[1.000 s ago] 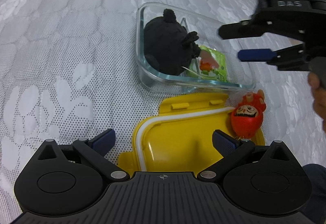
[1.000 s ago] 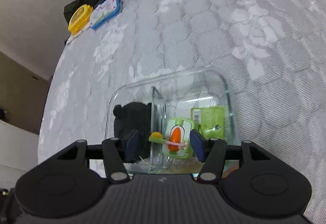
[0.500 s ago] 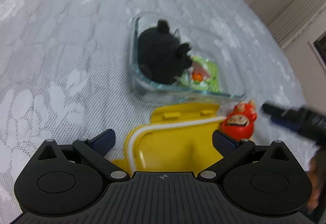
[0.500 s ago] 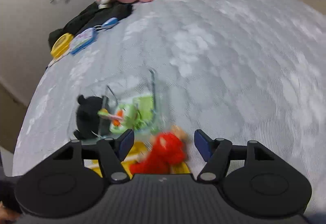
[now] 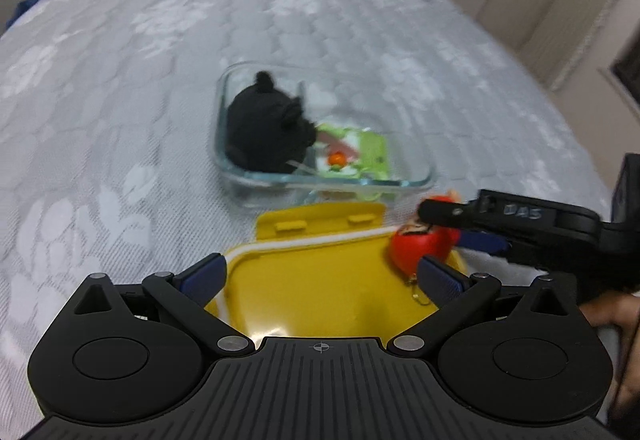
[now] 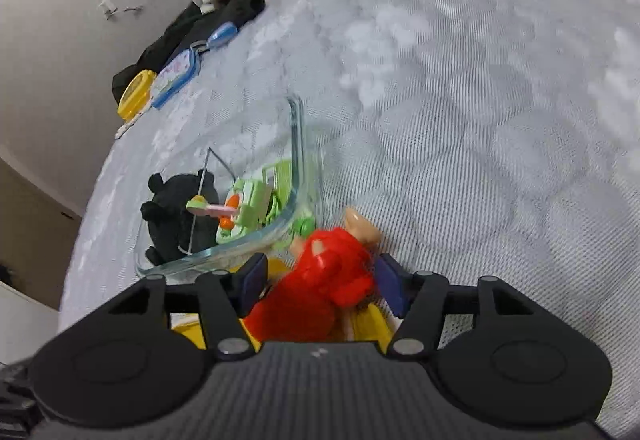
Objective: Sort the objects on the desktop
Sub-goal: 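Grasp the red doll figure with the right tool and lift it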
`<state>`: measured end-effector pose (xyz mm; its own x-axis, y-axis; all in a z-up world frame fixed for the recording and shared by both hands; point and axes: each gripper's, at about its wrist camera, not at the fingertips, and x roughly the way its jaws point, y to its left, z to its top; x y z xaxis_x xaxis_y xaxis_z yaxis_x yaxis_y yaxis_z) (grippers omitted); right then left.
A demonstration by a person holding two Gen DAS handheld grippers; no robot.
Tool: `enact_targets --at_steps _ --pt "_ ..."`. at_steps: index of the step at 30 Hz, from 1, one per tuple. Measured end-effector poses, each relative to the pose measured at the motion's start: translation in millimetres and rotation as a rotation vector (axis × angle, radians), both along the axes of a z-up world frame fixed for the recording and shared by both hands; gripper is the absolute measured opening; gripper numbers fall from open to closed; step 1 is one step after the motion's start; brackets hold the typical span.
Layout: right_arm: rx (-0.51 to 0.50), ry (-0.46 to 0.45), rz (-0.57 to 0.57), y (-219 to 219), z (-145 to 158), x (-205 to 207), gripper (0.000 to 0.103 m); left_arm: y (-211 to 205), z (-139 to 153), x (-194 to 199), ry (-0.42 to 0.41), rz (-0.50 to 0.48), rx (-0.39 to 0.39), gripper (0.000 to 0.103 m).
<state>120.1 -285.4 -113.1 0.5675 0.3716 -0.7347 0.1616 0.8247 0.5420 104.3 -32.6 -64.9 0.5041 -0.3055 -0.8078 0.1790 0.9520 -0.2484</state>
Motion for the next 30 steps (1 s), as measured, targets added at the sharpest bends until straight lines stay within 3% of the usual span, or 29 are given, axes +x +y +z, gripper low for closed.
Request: enact_targets --at_steps 3,5,7,14,16,18,22,25,30 --pt "0.096 0.043 -0.036 -11 -7 0 0.063 -12 0 -1 0.011 -0.006 0.027 0.103" --pt "0.090 0.027 -0.029 -11 -5 -1 0.060 -21 -1 -2 0.018 -0.029 0.062 0.103" --pt "0.080 0.010 -0.023 -10 -2 -3 0.049 -29 -1 -4 0.033 -0.044 0.095 0.103" --pt "0.080 -0.030 -0.038 -14 7 -9 0.049 -39 3 -14 -0.020 -0.143 0.138 0.103" --pt "0.068 -0.046 -0.031 -14 13 -14 0.049 -37 0 -10 -0.052 -0.153 0.111 0.103" --pt "0.064 -0.075 -0.023 -16 21 -23 0.049 -30 -4 -7 -0.083 -0.135 0.033 0.103" --pt "0.072 -0.163 -0.023 -21 48 -39 0.049 -12 -16 -3 -0.048 -0.121 -0.154 0.103" --pt "-0.009 -0.276 -0.016 -11 79 -43 0.049 -9 -20 1 -0.045 -0.132 -0.175 0.103" --pt "-0.126 -0.282 0.036 19 106 -12 0.049 -1 -24 13 -0.015 -0.105 -0.249 0.103"
